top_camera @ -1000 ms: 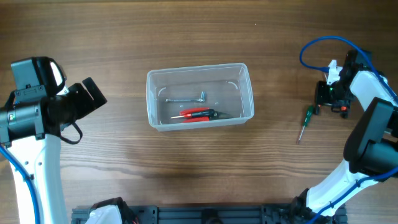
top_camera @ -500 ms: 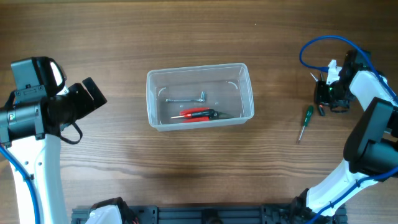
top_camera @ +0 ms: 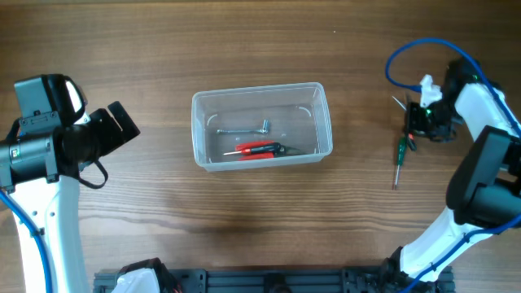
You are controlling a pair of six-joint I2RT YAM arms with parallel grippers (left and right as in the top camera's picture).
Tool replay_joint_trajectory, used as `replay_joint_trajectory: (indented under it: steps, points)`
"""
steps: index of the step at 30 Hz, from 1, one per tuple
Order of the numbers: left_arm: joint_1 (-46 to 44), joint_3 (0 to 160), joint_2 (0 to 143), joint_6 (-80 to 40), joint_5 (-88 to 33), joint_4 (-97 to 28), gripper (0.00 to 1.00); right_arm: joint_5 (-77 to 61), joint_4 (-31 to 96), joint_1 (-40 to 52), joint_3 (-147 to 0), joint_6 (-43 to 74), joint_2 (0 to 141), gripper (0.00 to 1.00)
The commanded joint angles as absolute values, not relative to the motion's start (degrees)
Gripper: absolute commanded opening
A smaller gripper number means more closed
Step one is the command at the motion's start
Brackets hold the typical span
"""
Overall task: Pack container
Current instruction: 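Carry the pliers over the container and lower them inside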
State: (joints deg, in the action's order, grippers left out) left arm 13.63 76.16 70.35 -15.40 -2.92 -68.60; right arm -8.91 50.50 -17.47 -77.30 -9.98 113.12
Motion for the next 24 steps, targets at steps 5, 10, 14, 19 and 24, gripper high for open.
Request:
replay_joint_trajectory:
  steps: [5,10,14,19,24]
  points:
    - [13.9,76.9,70.5,-15.9,-3.6,-68.4,1.00,-7.8,54.4,-1.9,-88.7,-19.9,99.2,0.04]
    - [13.9,76.9,70.5,-15.9,-3.6,-68.4,1.00,-7.5,56.6,12.9,-89.0,-36.6,94.3,0.04]
    - [13.9,76.9,70.5,-15.8,-3.6,-68.4,1.00,-5.9,58.2,22.9,-88.6,-40.4,94.3,0.04]
    - [13.9,76.9,70.5,-15.4,-3.6,-68.4,1.00,-5.8,57.2,28.4,-87.2,-37.6,94.3,0.04]
    - [13.9,76.9,70.5,-15.5,-3.6,-67.8,1.00,-6.0,52.0,28.5,-80.6,-36.0,94.7,0.04]
